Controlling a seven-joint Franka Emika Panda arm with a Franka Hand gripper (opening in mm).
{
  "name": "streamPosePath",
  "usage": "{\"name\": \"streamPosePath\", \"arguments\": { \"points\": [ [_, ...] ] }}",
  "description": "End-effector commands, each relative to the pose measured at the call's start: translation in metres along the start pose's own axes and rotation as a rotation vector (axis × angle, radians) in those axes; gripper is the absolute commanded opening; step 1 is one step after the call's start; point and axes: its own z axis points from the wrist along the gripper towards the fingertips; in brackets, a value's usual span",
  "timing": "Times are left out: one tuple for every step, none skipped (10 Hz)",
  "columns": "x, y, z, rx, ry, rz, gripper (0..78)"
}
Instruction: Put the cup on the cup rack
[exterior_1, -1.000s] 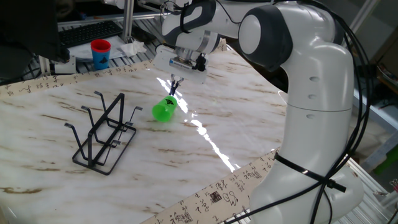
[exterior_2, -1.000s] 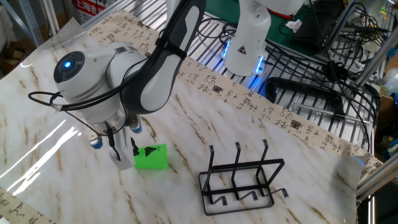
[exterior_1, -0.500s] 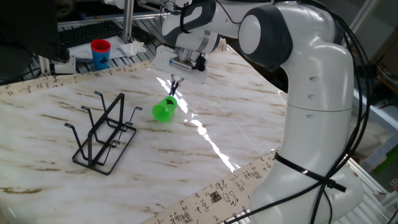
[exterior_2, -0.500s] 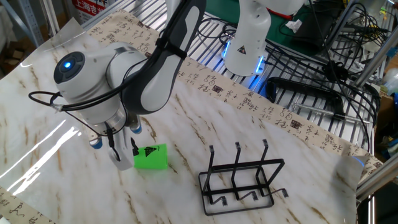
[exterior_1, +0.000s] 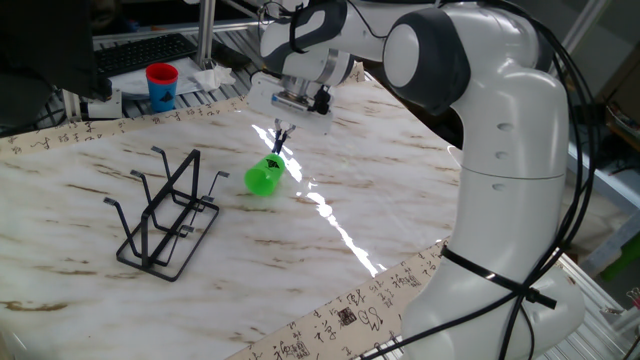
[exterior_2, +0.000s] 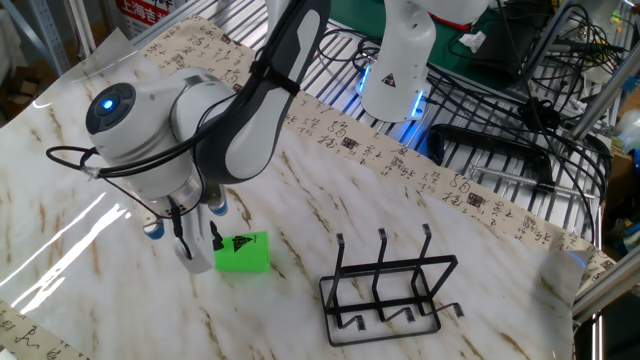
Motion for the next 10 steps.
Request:
{"name": "streamPosePath", "arguments": {
  "points": [
    [-0.0005,0.0004,-0.0017,0.032,0.028,0.083,0.0],
    [-0.0005,0.0004,-0.0017,0.027,0.054,0.082,0.0],
    [-0.0005,0.0004,-0.0017,0.018,0.074,0.076,0.0],
    [-0.0005,0.0004,-0.0017,0.019,0.078,0.068,0.0],
    [-0.0005,0.0004,-0.0017,0.013,0.082,0.063,0.0],
    [-0.0005,0.0004,-0.0017,0.009,0.085,0.058,0.0],
    [-0.0005,0.0004,-0.0017,-0.005,0.093,0.069,0.0],
    [-0.0005,0.0004,-0.0017,-0.002,0.088,0.074,0.0],
    [-0.0005,0.0004,-0.0017,-0.001,0.087,0.094,0.0],
    [-0.0005,0.0004,-0.0017,0.000,0.086,0.100,0.0]
  ]
}}
